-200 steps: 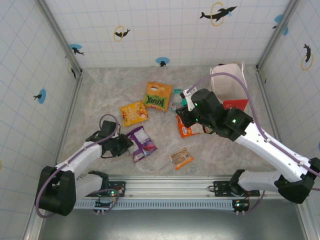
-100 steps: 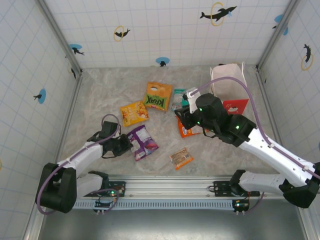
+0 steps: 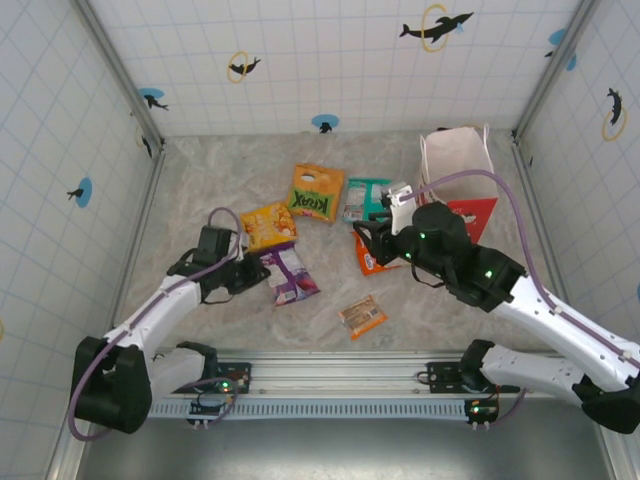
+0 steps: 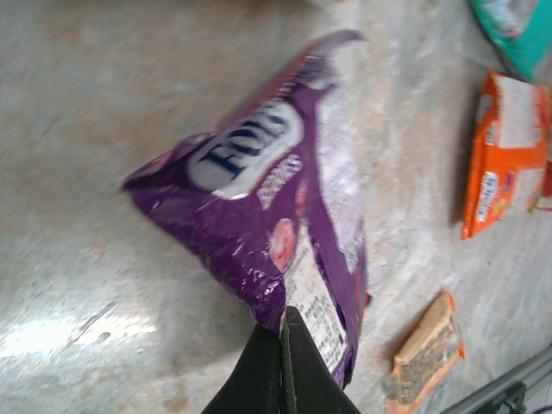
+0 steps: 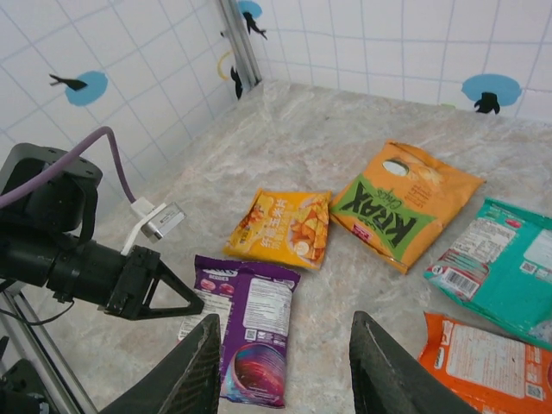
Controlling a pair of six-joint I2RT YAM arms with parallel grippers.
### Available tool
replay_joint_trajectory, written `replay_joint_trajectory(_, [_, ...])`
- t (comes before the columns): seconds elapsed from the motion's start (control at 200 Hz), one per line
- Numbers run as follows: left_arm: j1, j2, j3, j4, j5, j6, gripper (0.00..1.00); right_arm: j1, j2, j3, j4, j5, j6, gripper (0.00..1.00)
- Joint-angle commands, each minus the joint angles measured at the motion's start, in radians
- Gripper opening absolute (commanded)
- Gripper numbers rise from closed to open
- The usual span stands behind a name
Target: Place the snacks into the paper bag
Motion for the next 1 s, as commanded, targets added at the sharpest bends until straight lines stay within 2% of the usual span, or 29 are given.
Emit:
replay_joint_trajectory(0.0, [-0.008, -0.019, 0.074, 0.025, 0.075, 0.119, 0.00, 0.006, -0.042, -0.055, 0.110, -0.006, -0.006, 0.42])
replay_joint_trajectory(0.31, [-0.025, -0.045, 0.166, 0.201, 0.219, 0.200, 0.00, 0.003, -0.096, -0.146, 0.149, -0.001, -0.029, 0.47])
replay_joint_trajectory(0.52, [-0.033, -0.036, 0.211, 0.314, 0.337, 0.208, 0.00, -0.021, -0.093, -0.180, 0.159, -0.031, -0.017, 0.50])
replay_joint_trajectory(0.756, [-0.086, 0.025, 0.323, 0.303, 0.426, 0.284, 0.00, -0.073, -0.094, -0.252, 0.235, -0.124, 0.003, 0.56])
replay_joint_trajectory(0.891, [-0.136, 0.051, 0.388, 0.276, 0.452, 0.340, 0.00, -0.092, -0.119, -0.304, 0.289, -0.132, 0.014, 0.60])
replay_joint_trajectory(0.971, [-0.144, 0.054, 0.404, 0.269, 0.475, 0.425, 0.00, -0.103, -0.147, -0.358, 0.330, -0.116, 0.021, 0.61])
replay_joint_trajectory(0.996, [-0.182, 0.050, 0.405, 0.268, 0.482, 0.453, 0.00, -0.105, -0.158, -0.375, 0.343, -0.115, 0.021, 0.62])
